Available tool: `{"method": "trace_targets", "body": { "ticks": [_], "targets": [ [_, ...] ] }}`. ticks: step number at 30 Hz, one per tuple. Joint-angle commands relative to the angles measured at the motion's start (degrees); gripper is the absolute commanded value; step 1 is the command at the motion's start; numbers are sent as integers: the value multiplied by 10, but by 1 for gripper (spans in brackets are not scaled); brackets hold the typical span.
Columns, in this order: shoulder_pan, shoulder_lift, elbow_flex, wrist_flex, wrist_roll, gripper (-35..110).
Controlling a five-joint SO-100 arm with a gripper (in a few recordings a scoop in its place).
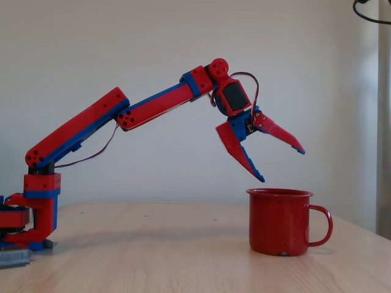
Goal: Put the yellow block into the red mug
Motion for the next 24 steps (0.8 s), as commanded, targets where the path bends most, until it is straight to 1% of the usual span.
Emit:
{"method": "trace_targets", "body": {
  "ticks": [1,6,9,10,11,12,13,21,24],
  "targets": [
    [-9,38,-4,-11,-7,39],
    [-11,47,3,-18,-7,38],
    [-11,56,8,-19,-4,33],
    [-11,61,11,-21,-4,27],
    [-11,64,14,-23,-8,18],
    [-11,69,18,-24,-10,6],
    [-11,74,23,-24,-11,0],
    [-7,137,76,-21,2,0],
    [-6,186,124,-33,4,0]
  ]
}}
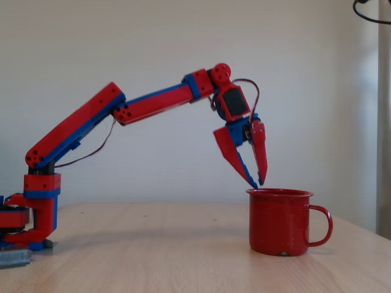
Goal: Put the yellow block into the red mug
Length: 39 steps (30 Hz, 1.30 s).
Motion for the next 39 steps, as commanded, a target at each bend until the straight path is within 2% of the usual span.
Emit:
{"method": "trace_targets", "body": {
  "ticks": [1,23,39],
  "targets": [
    [-5,146,32,-23,12,0],
    [27,740,714,-171,1,0],
    [11,1042,1035,-219,-8,0]
  ]
}}
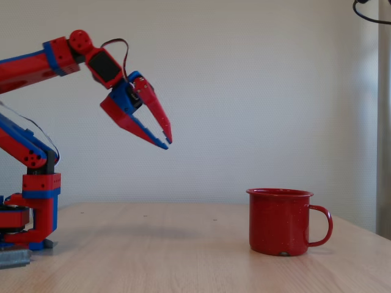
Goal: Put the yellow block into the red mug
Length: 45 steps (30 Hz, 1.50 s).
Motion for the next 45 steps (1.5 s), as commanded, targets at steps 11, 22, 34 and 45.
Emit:
{"method": "trace_targets", "body": {
  "ticks": [11,22,34,45],
  "targets": [
    [22,274,293,-47,-6,0],
    [6,370,464,-33,-60,0],
    [1,416,477,-5,-42,0],
    [1,416,477,-5,-41,0]
  ]
}}
